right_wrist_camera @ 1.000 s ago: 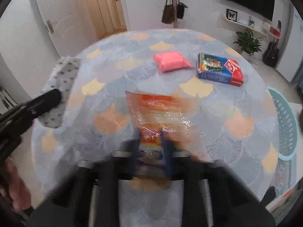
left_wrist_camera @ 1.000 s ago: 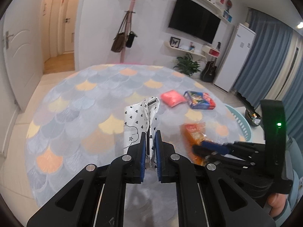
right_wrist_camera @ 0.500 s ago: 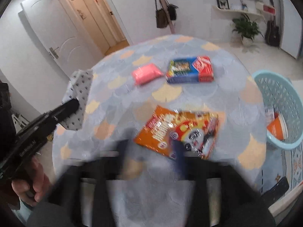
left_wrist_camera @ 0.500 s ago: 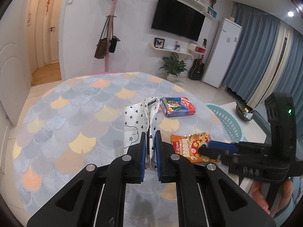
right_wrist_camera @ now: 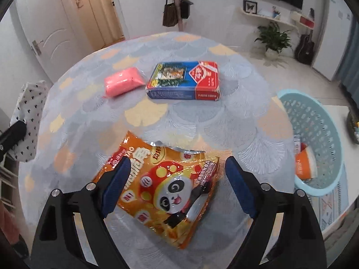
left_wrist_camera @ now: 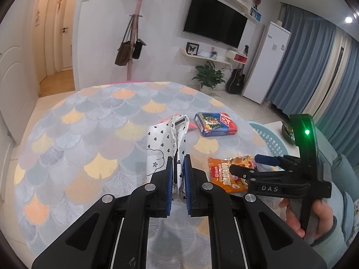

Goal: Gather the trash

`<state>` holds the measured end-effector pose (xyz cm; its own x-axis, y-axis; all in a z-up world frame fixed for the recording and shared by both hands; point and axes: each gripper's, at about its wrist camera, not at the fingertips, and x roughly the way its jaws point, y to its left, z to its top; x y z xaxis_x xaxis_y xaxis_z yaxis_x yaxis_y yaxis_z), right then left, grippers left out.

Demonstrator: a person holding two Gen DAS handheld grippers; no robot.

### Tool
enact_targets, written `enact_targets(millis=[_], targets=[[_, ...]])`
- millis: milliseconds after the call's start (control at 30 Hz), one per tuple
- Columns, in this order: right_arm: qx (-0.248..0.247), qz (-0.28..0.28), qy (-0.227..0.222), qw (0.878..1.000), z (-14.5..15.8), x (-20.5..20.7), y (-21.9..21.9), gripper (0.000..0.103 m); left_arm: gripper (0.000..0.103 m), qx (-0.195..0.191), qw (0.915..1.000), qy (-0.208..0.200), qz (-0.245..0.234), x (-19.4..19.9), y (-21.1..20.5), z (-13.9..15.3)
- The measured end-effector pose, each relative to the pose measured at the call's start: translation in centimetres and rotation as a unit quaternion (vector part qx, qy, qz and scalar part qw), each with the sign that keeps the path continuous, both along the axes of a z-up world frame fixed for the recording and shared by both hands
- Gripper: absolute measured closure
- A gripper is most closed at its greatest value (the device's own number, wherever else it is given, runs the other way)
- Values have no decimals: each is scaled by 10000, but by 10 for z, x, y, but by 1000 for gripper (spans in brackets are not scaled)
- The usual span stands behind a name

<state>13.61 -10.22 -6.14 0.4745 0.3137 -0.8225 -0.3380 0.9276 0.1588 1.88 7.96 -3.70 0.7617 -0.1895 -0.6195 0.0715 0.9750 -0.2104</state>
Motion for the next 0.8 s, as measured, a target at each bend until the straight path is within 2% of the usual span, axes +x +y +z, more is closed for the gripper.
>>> enact_targets(millis=[33, 67, 100, 133, 233, 400, 600, 800], targets=[[-10, 33, -68, 10000, 0, -2, -1, 34, 95, -2, 10000, 4, 8, 0, 0, 0], [-51, 153, -166, 9997, 0, -6, 0, 53, 95, -12, 10000, 15, 12, 0, 0, 0], [-115, 217, -238, 9994, 0, -10, 1, 62, 95, -31, 10000, 39, 12, 1, 0, -2], [-140, 304, -273, 9991, -1, -13, 3, 82, 95, -38, 10000, 54, 8, 1, -1, -3], [-189, 472, -378, 9980, -1, -23, 5, 96, 95, -30, 10000, 79, -32, 2, -4, -4], [133, 770, -311, 9965, 10, -46, 4, 98, 95, 5, 10000, 50, -36, 0, -6, -3], [325, 708, -528, 9956, 25, -68, -8, 98, 95, -34, 10000, 58, 38, 0, 0, -3], [243, 546, -800, 9950, 41, -78, -17, 98, 95, -26, 10000, 45, 14, -1, -1, -2]])
